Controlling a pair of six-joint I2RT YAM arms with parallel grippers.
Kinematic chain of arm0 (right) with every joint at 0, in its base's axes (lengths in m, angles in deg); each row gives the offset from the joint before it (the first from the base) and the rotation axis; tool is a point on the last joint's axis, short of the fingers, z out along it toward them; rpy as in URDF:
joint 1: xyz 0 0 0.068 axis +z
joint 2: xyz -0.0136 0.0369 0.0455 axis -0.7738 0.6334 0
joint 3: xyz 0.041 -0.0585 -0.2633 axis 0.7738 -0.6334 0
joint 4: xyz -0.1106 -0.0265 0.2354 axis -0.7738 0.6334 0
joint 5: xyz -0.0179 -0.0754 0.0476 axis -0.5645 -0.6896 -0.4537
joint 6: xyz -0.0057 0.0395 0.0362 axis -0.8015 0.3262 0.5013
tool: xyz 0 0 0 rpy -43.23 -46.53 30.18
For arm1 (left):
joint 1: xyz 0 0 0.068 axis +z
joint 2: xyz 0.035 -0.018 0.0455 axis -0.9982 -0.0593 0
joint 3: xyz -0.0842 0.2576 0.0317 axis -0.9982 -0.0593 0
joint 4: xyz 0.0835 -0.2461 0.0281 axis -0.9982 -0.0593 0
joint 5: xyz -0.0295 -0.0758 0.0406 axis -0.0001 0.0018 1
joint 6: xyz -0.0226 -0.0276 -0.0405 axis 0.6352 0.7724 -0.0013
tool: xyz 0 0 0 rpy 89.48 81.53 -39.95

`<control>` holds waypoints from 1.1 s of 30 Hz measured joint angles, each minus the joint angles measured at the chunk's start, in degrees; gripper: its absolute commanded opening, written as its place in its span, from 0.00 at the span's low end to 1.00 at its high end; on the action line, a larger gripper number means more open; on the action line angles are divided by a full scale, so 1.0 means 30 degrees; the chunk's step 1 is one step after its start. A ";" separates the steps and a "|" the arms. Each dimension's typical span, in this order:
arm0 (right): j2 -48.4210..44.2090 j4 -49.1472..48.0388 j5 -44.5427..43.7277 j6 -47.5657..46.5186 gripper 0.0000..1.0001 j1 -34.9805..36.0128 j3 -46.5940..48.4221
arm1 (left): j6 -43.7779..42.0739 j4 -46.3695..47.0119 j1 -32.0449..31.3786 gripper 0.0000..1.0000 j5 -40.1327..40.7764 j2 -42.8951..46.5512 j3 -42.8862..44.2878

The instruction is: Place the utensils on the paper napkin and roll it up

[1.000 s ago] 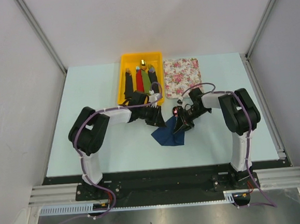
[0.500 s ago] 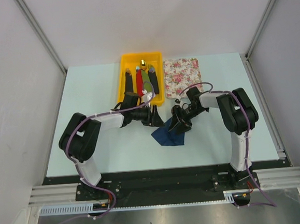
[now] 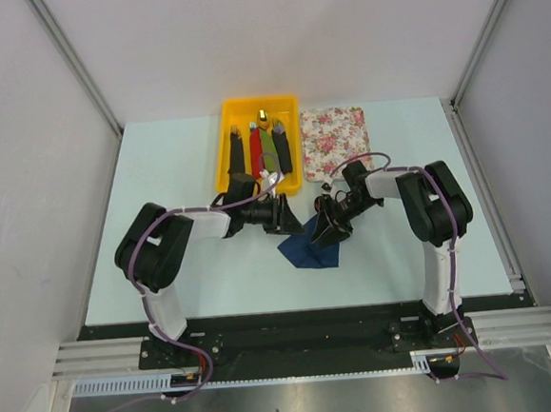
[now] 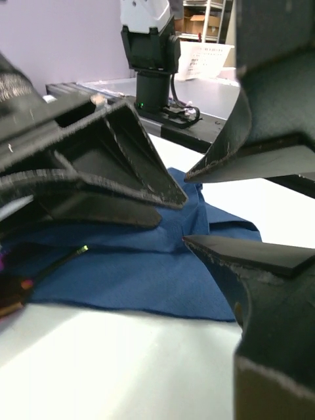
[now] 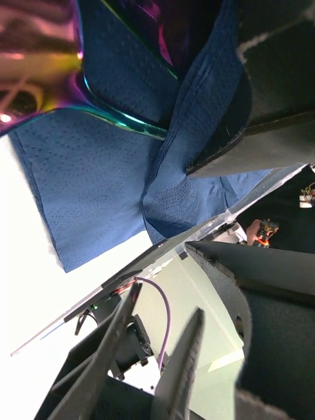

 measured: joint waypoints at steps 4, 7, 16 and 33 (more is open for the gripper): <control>0.0000 -0.0029 -0.0138 0.0000 0.44 0.0022 0.0000 | -0.0087 -0.1115 -0.0015 0.39 0.0321 -0.0313 0.0240; 0.0000 -0.0036 -0.0211 0.0000 0.43 0.0022 0.0000 | -0.0321 -0.2273 -0.0044 0.47 0.0386 -0.0335 0.0415; 0.0000 -0.0095 -0.0488 -0.0051 0.29 0.0022 0.0000 | -0.0845 -0.4685 -0.0772 0.55 0.0430 -0.0940 0.1166; 0.0007 -0.0117 -0.0707 -0.0087 0.23 0.0029 0.0000 | -0.0780 -0.5479 -0.1217 0.48 0.0561 -0.2106 0.2601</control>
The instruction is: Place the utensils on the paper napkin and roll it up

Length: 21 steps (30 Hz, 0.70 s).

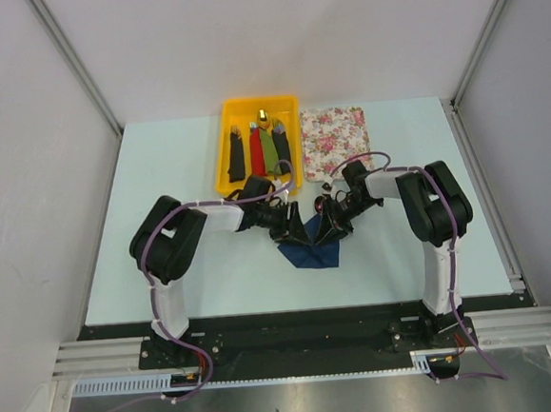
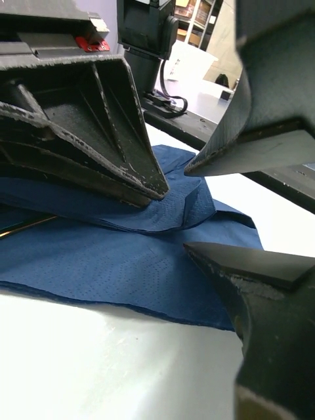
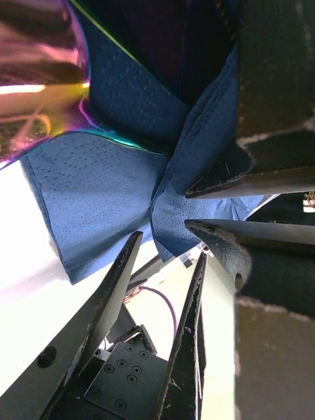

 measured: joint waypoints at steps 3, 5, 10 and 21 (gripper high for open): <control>0.0000 -0.0044 -0.0044 0.0000 0.23 0.0007 0.0000 | 0.0066 -0.0007 -0.0022 0.47 -0.0015 -0.0022 0.0095; 0.0000 -0.0087 -0.0073 0.0007 0.23 0.0007 0.0000 | 0.0066 -0.0007 -0.0036 0.49 -0.0022 -0.0073 0.0240; 0.0000 -0.0211 -0.0087 0.0029 0.23 0.0007 0.0000 | 0.0066 -0.0007 -0.0087 0.47 -0.0051 -0.0255 0.0546; 0.0000 -0.0357 -0.0299 0.0160 0.23 0.0007 0.0000 | 0.0058 -0.0590 -0.0284 0.48 -0.0044 -0.0474 0.0663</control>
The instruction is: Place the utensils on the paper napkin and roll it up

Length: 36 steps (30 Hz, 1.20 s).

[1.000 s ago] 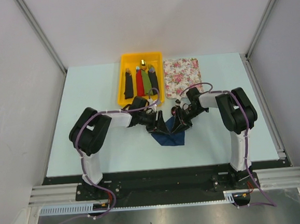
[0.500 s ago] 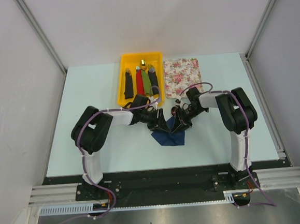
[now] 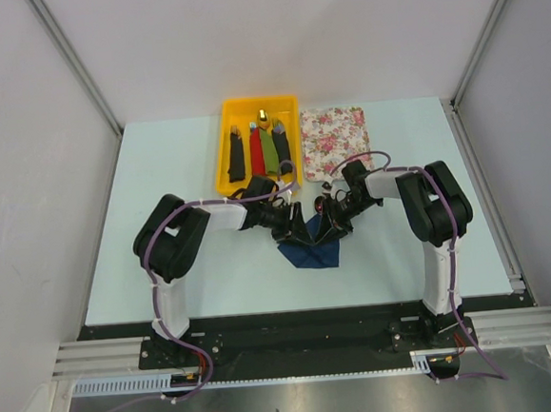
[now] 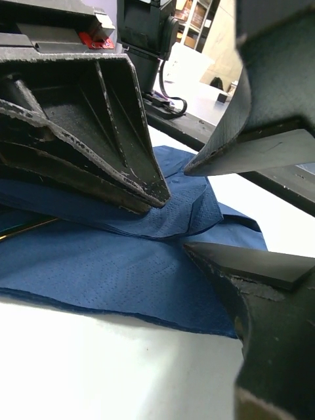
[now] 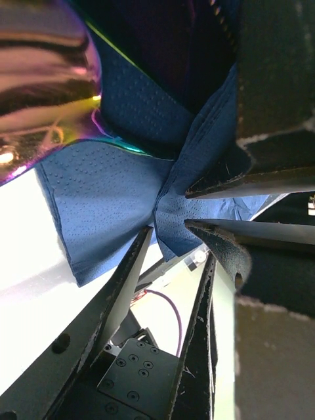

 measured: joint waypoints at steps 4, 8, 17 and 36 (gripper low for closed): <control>0.0000 -0.0058 -0.0102 0.0007 0.23 0.0000 0.0000 | 0.0007 -0.0036 0.0000 0.40 -0.0007 -0.0051 0.0000; 0.0000 -0.0095 -0.0131 0.0007 0.24 0.0000 0.0000 | 0.0087 0.0036 0.0000 0.27 -0.0015 -0.0109 0.0000; -0.0022 -0.0189 -0.0058 0.0080 0.29 -0.0036 0.0000 | 0.0117 0.0605 0.0000 0.02 0.0007 -0.0131 0.0000; -0.2579 0.1195 -0.1180 -0.0809 0.23 -0.1042 0.1260 | -0.1858 -0.0889 -0.0117 0.00 0.1676 -0.0080 0.0124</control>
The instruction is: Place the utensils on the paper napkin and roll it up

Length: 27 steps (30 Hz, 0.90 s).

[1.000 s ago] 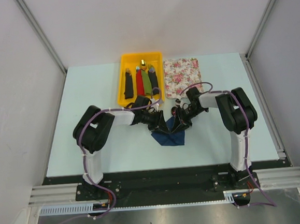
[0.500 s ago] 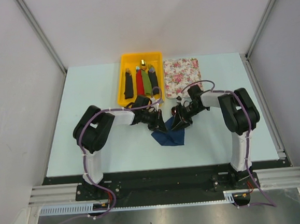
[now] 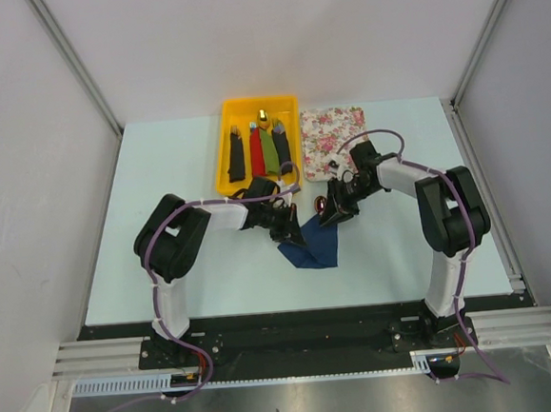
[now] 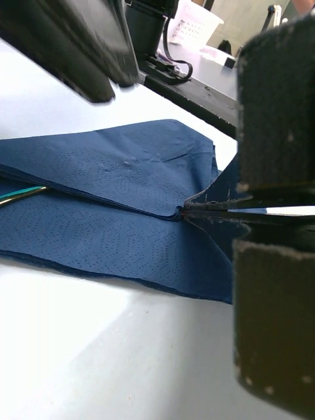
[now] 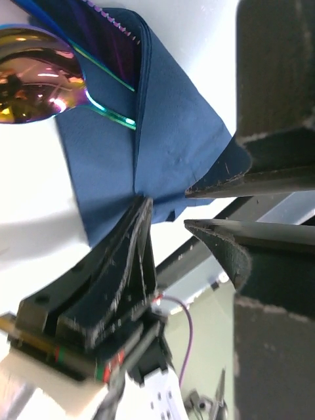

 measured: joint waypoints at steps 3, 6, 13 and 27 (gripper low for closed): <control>0.0007 0.0415 -0.0911 -0.0357 0.23 0.0430 0.0000 | -0.0219 -0.0131 -0.0051 0.00 0.0124 0.0051 0.0044; 0.0044 0.0648 -0.1566 -0.0503 0.23 0.0707 0.0007 | -0.0488 -0.0219 -0.0168 0.00 0.0299 0.0168 0.0044; 0.0124 0.0969 -0.2157 -0.0794 0.23 0.0787 0.0211 | -0.0874 -0.0328 -0.0510 0.00 0.0787 0.0386 0.0044; 0.0911 0.0692 -0.3745 -0.0852 0.19 0.1464 0.0510 | -0.1304 -0.0605 -0.0947 0.00 0.1996 0.0933 -0.0160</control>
